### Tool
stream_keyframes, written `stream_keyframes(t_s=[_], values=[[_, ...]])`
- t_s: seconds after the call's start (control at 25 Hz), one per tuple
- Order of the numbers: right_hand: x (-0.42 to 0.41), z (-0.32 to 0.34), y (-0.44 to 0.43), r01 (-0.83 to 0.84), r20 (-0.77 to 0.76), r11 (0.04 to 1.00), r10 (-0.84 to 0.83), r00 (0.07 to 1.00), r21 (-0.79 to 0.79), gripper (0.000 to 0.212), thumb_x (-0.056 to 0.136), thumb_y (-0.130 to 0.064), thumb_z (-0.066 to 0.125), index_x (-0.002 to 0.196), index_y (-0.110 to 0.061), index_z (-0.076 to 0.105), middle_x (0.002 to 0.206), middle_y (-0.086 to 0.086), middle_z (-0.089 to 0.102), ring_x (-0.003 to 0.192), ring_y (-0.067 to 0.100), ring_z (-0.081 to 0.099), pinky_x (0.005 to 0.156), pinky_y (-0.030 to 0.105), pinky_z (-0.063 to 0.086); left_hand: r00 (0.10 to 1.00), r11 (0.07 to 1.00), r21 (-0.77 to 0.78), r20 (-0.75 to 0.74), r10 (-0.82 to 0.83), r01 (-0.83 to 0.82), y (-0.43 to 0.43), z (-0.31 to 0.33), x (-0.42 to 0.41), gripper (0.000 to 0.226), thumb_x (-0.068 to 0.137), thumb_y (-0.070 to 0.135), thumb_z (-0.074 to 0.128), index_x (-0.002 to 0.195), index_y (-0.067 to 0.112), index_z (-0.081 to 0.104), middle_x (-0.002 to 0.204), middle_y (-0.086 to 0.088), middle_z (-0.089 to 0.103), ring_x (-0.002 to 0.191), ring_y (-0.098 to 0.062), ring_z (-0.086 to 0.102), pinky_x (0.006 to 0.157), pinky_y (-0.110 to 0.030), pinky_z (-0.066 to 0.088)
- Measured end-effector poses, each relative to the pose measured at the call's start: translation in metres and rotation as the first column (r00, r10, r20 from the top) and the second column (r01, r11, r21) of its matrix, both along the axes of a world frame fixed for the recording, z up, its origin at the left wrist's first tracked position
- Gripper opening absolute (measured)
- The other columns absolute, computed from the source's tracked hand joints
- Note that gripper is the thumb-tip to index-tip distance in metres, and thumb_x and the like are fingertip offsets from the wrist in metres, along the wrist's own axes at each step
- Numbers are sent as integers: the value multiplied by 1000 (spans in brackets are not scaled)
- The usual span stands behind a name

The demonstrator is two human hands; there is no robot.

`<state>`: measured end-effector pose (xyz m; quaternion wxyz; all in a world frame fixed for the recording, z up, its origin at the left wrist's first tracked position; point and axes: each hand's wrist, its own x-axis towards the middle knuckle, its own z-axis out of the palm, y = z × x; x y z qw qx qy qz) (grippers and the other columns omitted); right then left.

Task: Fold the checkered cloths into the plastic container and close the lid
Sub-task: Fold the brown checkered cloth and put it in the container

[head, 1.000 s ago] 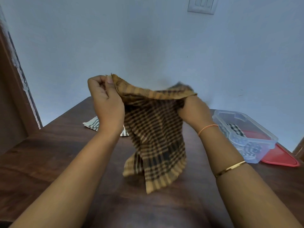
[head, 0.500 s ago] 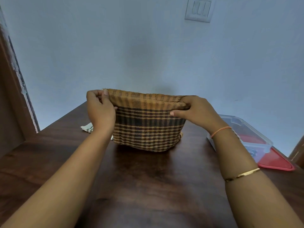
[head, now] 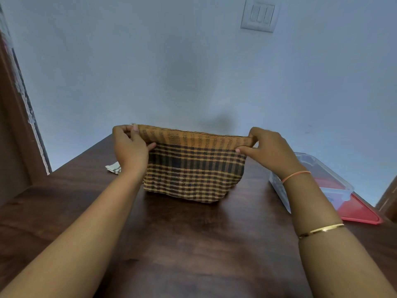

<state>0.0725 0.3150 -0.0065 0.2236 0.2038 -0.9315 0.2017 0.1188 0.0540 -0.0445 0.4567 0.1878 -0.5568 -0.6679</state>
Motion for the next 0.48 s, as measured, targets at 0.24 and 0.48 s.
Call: stream_keyframes(t_s=[0.24,0.48], values=[[-1,16,-23,-31,129,553,248,960,-832,11,96,-5,41,85,-6,41,88,19,63,48,16,68,40,20,49,947,914,268,-184,-263,306,9,44,-17,16,101,24,37,103,10,44,126,-20,50,106,-28,61,63,-32,61],[19,60,-28,-401,-520,706,54,853,-583,32,88,1,41,76,-28,34,74,-6,48,65,-2,49,65,13,43,865,948,-304,-447,-226,91,27,105,-2,10,98,22,40,88,23,40,96,-7,55,92,-19,60,85,-40,56]])
